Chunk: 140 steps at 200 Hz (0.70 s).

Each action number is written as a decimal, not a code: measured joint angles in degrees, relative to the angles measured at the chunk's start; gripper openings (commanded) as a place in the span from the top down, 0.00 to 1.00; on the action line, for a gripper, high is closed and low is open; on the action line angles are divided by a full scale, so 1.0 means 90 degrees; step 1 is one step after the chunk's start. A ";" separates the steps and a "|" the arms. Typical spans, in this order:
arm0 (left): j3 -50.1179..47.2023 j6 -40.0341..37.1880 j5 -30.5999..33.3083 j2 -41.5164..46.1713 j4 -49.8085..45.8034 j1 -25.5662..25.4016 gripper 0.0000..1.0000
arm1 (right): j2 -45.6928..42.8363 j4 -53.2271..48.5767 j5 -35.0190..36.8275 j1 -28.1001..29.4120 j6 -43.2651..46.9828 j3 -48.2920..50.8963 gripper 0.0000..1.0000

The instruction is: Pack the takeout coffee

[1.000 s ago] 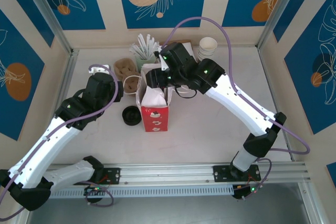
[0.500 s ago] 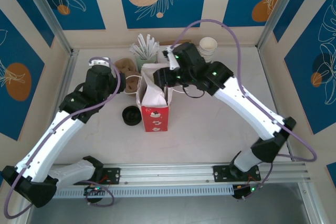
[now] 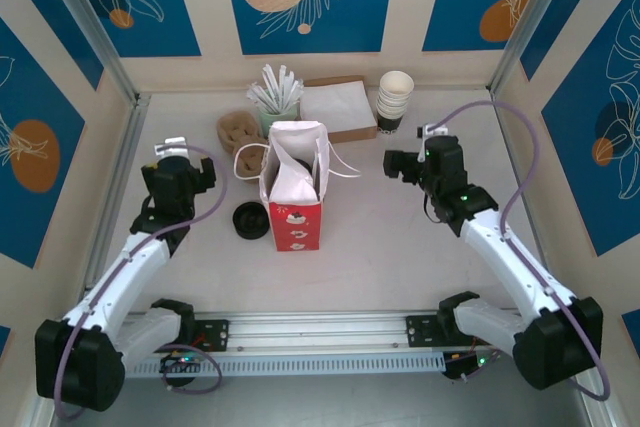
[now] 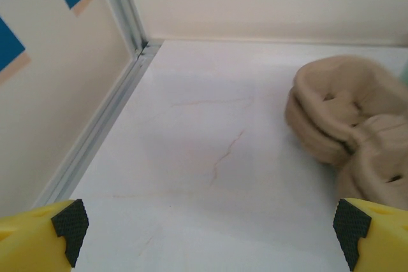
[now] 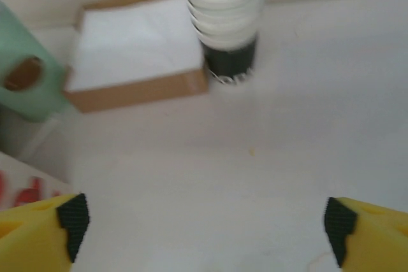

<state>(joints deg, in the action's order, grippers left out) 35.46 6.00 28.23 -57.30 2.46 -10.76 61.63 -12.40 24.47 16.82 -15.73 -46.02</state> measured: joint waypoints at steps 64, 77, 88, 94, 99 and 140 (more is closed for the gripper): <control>-0.1292 -0.0005 -0.0658 -0.1705 0.2463 0.0962 0.00 | 0.1105 0.3011 0.0153 -0.1037 0.0702 0.1911 0.00; -0.1377 0.0007 -0.0789 -0.2072 0.2905 0.0976 0.00 | 0.1411 0.3577 0.0012 -0.1144 0.0869 0.2113 0.01; -0.1435 0.0002 -0.0903 -0.2397 0.3349 0.0979 0.00 | 0.1637 0.3959 -0.0119 -0.1219 0.0957 0.2215 0.01; -0.1462 -0.0017 -0.0976 -0.2526 0.3504 0.0974 0.00 | 0.1753 0.4199 -0.0211 -0.1258 0.0998 0.2276 0.01; -0.1494 -0.0022 -0.1042 -0.2603 0.3628 0.0974 0.00 | 0.1836 0.4401 -0.0279 -0.1280 0.1025 0.2327 0.01; -0.1821 -0.0180 -0.1569 -0.2693 0.4651 0.0969 0.00 | 0.2436 0.5831 -0.0952 -0.1348 0.1202 0.2698 0.01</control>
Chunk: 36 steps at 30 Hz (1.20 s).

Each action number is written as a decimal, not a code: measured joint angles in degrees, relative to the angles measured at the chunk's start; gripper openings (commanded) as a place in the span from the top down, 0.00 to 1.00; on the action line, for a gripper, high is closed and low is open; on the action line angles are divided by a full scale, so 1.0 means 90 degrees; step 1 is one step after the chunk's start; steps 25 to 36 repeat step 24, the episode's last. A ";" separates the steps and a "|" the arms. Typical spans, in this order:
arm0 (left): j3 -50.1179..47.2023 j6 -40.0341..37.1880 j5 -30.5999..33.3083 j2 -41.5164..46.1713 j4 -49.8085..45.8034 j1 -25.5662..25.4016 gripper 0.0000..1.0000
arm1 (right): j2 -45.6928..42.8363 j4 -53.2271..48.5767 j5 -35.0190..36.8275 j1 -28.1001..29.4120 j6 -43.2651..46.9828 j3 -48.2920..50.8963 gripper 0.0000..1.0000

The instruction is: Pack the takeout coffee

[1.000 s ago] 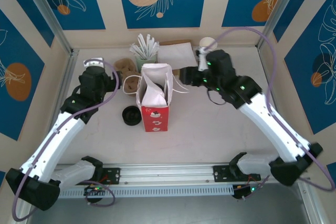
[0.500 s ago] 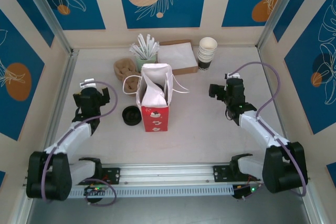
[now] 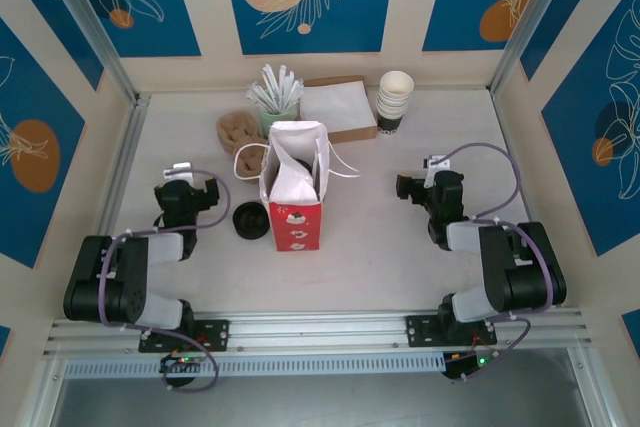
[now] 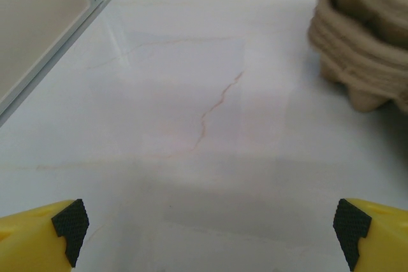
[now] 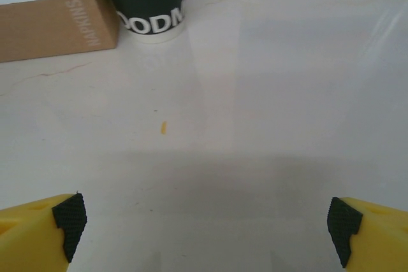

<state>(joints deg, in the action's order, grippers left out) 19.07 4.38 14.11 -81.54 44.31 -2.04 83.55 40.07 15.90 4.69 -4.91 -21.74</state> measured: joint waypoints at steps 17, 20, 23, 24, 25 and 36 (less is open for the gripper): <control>0.0172 -0.0493 -0.0340 -0.0724 0.0549 -0.0265 0.00 | 0.0226 -0.0046 -0.1324 -0.0559 -0.0017 -0.0476 0.01; 0.0255 -0.0559 -0.0508 -0.0724 0.0478 -0.0267 0.00 | 0.0226 -0.0049 -0.1343 -0.0561 -0.0019 -0.0476 0.01; 0.0272 -0.0583 -0.0588 -0.0724 0.0474 -0.0267 0.00 | 0.0226 -0.0049 -0.1355 -0.0559 -0.0019 -0.0476 0.01; 0.0272 -0.0593 -0.0597 -0.0724 0.0466 -0.0267 0.00 | 0.0226 -0.0049 -0.1367 -0.0561 -0.0019 -0.0476 0.01; 0.0272 -0.0593 -0.0597 -0.0724 0.0466 -0.0267 0.00 | 0.0226 -0.0049 -0.1367 -0.0561 -0.0019 -0.0476 0.01; 0.0272 -0.0593 -0.0597 -0.0724 0.0466 -0.0267 0.00 | 0.0226 -0.0049 -0.1367 -0.0561 -0.0019 -0.0476 0.01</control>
